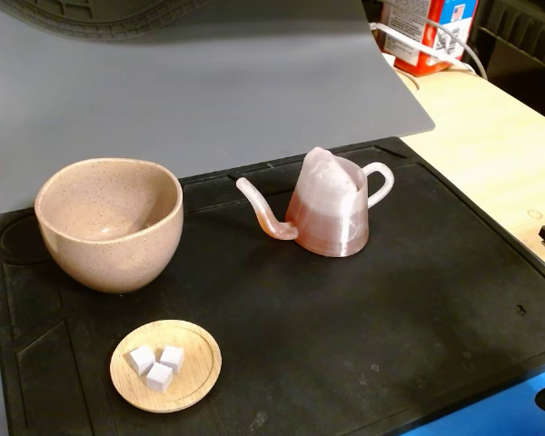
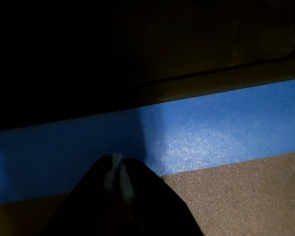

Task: Pick up a kettle and pour liquid into a cup.

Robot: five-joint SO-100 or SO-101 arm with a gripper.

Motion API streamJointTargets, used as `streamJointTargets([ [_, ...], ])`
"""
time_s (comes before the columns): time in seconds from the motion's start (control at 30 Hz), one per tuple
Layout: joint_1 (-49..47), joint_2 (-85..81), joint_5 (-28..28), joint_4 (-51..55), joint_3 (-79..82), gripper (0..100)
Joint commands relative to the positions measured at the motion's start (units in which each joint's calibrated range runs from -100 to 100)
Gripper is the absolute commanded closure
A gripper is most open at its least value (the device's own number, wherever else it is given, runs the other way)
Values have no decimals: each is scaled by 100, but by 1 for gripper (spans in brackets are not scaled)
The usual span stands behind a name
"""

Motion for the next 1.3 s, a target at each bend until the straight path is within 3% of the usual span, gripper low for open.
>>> streamJointTargets([
  [0.0,-10,-43,24,22,21,100],
  [0.97,-41,-43,24,-21,21,100],
  [1.1,-41,580,29,-1552,30,100],
  [1.27,-48,2218,29,-4985,39,100],
])
